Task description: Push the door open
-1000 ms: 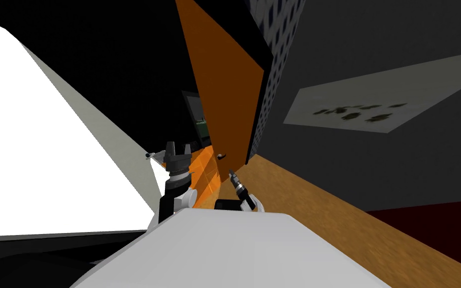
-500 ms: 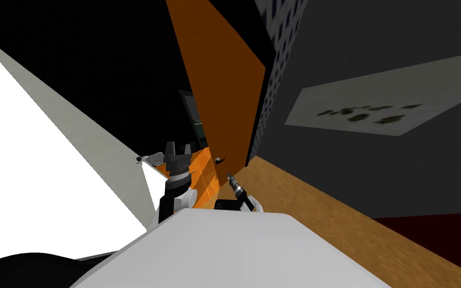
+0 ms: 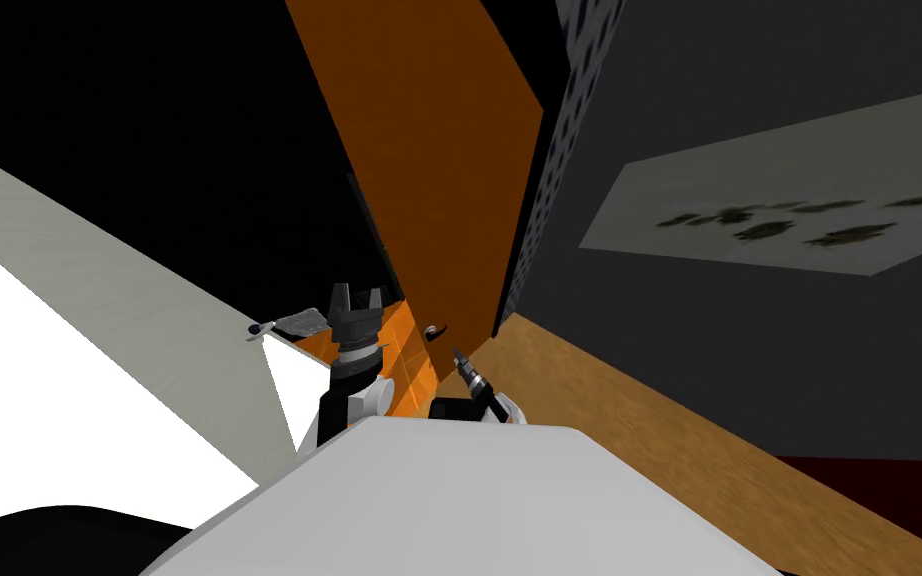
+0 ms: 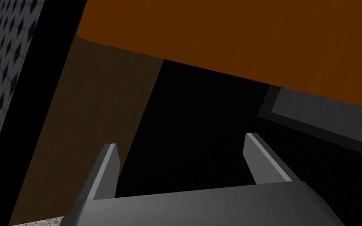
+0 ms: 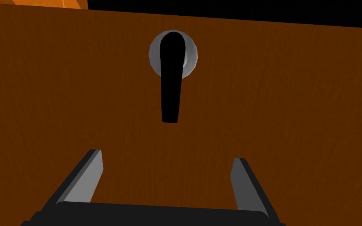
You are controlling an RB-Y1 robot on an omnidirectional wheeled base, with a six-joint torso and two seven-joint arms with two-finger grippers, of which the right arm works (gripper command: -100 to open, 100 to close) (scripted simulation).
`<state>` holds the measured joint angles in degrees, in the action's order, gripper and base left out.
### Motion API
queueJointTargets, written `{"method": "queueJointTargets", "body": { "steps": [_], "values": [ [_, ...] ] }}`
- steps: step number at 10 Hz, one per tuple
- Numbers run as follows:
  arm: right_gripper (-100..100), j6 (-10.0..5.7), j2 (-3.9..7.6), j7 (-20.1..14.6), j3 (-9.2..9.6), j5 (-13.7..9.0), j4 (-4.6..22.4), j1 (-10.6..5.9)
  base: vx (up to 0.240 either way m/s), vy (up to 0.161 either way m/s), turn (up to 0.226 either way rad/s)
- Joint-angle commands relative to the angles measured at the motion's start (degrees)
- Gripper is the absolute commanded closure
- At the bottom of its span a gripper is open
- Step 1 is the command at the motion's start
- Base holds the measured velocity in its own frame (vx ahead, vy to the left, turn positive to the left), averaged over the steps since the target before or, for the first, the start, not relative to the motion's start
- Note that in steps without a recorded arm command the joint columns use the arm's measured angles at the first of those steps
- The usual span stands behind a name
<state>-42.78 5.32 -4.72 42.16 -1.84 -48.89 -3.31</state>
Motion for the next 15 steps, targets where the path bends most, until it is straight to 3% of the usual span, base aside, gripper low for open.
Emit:
{"method": "queueJointTargets", "body": {
  "steps": [1, 10, 11, 15],
  "values": [
    [-100, -0.13, -0.17, 0.1, -0.26, -0.02, 0.44, -0.06, 0.146, 0.136, 0.036],
    [-100, -0.63, -1.37, 0.49, -1.45, -0.12, 2.15, -0.24, 0.141, 0.123, 0.027],
    [100, -0.63, -1.37, 0.49, -1.45, -0.12, 2.15, -0.24, -0.005, -0.005, -0.006],
    [100, -0.63, -1.37, 0.49, -1.45, -0.12, 2.15, -0.24, -0.012, -0.011, 0.001]
  ]
}}
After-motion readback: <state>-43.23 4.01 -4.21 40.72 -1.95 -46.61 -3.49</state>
